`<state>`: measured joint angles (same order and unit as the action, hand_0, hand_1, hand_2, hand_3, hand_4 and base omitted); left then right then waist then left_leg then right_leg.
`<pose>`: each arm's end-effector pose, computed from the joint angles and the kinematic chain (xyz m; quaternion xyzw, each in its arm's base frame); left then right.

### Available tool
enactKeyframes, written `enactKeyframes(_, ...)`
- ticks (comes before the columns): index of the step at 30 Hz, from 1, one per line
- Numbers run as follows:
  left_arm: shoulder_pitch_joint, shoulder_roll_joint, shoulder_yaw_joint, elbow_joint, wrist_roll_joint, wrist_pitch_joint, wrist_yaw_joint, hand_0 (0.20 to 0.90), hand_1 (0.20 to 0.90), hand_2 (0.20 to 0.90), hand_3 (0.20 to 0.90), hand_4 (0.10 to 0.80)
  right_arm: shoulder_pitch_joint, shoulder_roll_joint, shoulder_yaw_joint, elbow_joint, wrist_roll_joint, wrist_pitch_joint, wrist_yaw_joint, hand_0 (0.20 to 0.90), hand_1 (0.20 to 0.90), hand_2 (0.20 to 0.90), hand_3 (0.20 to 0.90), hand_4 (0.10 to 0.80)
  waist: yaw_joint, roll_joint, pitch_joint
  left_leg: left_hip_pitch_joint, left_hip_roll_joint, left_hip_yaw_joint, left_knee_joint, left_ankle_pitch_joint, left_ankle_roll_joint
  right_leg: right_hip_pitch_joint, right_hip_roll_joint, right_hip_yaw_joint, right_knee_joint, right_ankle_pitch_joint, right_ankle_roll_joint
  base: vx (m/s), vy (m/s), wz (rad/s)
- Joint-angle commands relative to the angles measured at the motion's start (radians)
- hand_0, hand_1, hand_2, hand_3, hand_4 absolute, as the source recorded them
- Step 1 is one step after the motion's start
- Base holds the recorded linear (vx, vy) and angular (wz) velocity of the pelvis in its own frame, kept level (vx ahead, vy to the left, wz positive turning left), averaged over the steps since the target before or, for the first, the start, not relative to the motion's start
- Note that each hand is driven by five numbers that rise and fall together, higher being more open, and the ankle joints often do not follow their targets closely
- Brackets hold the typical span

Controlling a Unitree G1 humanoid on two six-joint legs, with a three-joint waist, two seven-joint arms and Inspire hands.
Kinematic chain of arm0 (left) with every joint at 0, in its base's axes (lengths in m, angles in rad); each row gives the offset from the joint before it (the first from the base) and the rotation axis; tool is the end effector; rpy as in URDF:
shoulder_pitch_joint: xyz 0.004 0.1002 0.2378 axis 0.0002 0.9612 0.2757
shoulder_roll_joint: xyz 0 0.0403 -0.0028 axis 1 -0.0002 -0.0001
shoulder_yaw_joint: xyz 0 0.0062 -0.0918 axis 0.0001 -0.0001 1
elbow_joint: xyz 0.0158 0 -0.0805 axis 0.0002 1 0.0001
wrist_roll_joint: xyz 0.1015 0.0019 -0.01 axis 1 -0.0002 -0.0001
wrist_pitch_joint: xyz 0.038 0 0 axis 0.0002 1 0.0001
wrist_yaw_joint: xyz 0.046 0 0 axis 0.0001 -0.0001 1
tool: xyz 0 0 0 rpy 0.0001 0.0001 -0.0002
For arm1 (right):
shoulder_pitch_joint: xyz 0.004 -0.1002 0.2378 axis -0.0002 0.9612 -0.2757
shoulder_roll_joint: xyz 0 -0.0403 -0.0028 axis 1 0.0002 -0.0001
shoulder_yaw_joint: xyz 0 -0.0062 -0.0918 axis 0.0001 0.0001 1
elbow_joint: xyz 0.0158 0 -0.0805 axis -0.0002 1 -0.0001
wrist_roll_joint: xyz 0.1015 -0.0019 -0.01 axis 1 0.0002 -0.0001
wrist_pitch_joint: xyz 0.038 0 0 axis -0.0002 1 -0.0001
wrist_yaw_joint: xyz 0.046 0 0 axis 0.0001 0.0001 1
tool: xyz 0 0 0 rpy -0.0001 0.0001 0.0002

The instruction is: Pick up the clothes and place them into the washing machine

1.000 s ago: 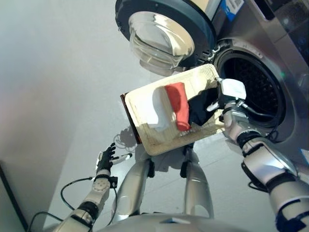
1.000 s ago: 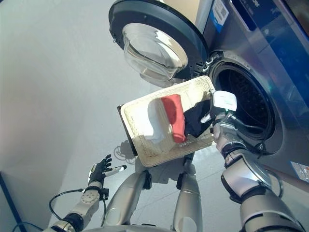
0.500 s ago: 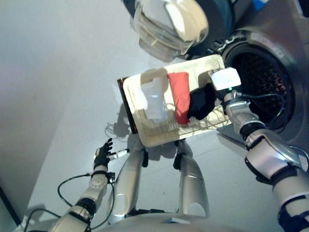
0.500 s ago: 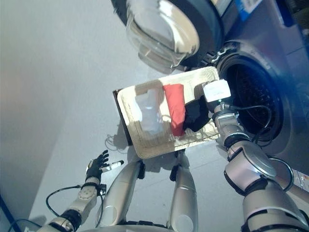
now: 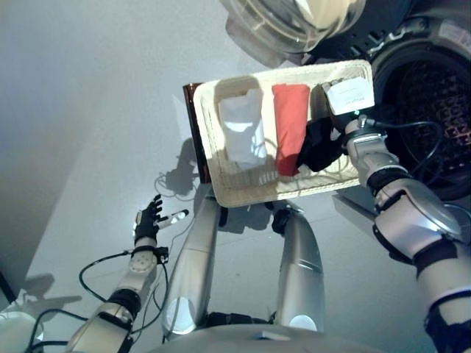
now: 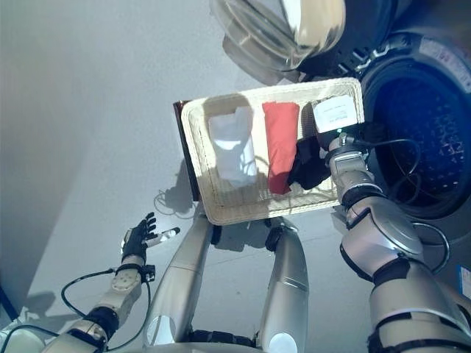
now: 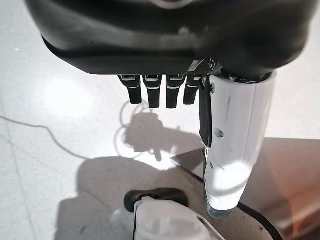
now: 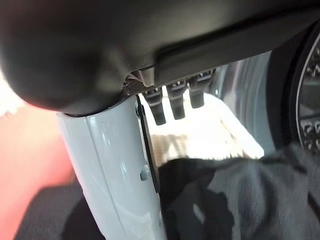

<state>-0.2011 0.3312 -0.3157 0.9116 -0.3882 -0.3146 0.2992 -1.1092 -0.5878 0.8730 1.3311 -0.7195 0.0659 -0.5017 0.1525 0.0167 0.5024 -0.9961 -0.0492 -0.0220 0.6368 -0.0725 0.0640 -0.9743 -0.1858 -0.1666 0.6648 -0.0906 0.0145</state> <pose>0.1937 0.2083 -0.0413 0.0856 0.2069 0.1372 0.9649 0.3421 -0.2507 0.1452 -0.8285 -0.0312 -0.1178 0.5465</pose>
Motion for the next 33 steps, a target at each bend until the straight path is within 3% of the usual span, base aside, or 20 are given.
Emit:
enactKeyframes(1, 0.096, 0.003, 0.036, -0.022, -0.018, -0.026, 0.033, 0.9, 0.9, 0.9, 0.9, 0.8, -0.032, -0.113, 0.04, -0.003, 0.043, 0.028, -0.035, 0.9, 0.9, 0.9, 0.9, 0.8, 0.007, 0.071, -0.051, -0.039, 0.012, 0.002, 0.059, -0.045, -0.075, 0.01, 0.048, -0.007, 0.058, -0.05, -0.008, 0.01, 0.028, -0.04)
enactKeyframes(3, 0.095, -0.001, 0.031, -0.028, -0.023, -0.026, 0.036, 0.9, 0.9, 0.9, 0.9, 0.8, -0.024, -0.104, 0.042, -0.006, 0.049, 0.027, -0.034, 0.9, 0.9, 0.9, 0.9, 0.8, 0.004, 0.077, -0.046, -0.056, 0.011, 0.002, 0.069, -0.048, -0.072, -0.013, 0.043, -0.005, 0.08, -0.06, -0.011, 0.019, 0.025, -0.06)
enactKeyframes(4, 0.099, -0.002, 0.029, -0.037, -0.024, -0.026, 0.035, 0.9, 0.9, 0.9, 0.9, 0.8, -0.018, -0.099, 0.04, -0.004, 0.051, 0.026, -0.033, 0.787, 0.787, 0.787, 0.787, 0.72, 0.004, 0.08, -0.043, -0.061, 0.009, 0.005, 0.075, -0.048, -0.073, -0.017, 0.042, -0.005, 0.081, -0.059, -0.013, 0.013, 0.01, -0.03)
enactKeyframes(5, 0.102, -0.003, 0.026, -0.037, -0.026, -0.027, 0.034, 0.9, 0.9, 0.9, 0.9, 0.8, -0.019, -0.095, 0.042, 0.0, 0.052, 0.027, -0.03, 0.521, 0.521, 0.521, 0.521, 0.529, 0.005, 0.082, -0.043, -0.063, 0.008, 0.003, 0.072, -0.047, -0.071, -0.021, 0.043, -0.003, 0.084, -0.06, -0.013, 0.0, 0.0, 0.0)
enactKeyframes(6, 0.102, -0.003, 0.026, -0.036, -0.026, -0.027, 0.034, 0.9, 0.9, 0.9, 0.9, 0.8, -0.02, -0.095, 0.042, 0.0, 0.052, 0.027, -0.03, 0.483, 0.483, 0.483, 0.483, 0.502, 0.005, 0.082, -0.043, -0.063, 0.008, 0.003, 0.072, -0.047, -0.071, -0.022, 0.043, -0.003, 0.084, -0.06, -0.013, 0.0, 0.0, 0.0)
enactKeyframes(8, 0.104, -0.006, 0.023, -0.031, -0.025, -0.028, 0.033, 0.9, 0.9, 0.9, 0.9, 0.8, -0.016, -0.081, 0.042, 0.005, 0.052, 0.027, -0.032, 0.216, 0.216, 0.216, 0.216, 0.312, 0.005, 0.083, -0.042, -0.066, 0.006, 0.005, 0.068, -0.046, -0.069, -0.027, 0.043, -0.004, 0.081, -0.058, -0.013, 0.0, 0.0, 0.0)
enactKeyframes(24, 0.104, 0.002, 0.02, -0.013, -0.002, -0.037, 0.044, 0.9, 0.9, 0.9, 0.9, 0.8, -0.008, -0.046, 0.042, 0.018, 0.044, 0.027, -0.04, 0.2, 0.2, 0.2, 0.2, 0.3, -0.005, 0.077, -0.065, 0.018, 0.002, 0.016, -0.042, -0.016, -0.073, 0.039, 0.055, 0.007, -0.007, -0.033, -0.009, 0.006, -0.001, -0.02)
enactKeyframes(33, 0.104, 0.007, 0.015, 0.021, 0.018, -0.026, 0.043, 0.9, 0.9, 0.9, 0.9, 0.8, 0.016, -0.038, -0.033, -0.018, 0.112, 0.021, -0.049, 0.2, 0.2, 0.2, 0.2, 0.3, -0.012, 0.065, -0.083, 0.2, 0.014, 0.028, -0.235, 0.053, -0.089, 0.213, 0.068, 0.004, -0.197, 0.037, 0.016, 0.031, -0.014, -0.03)
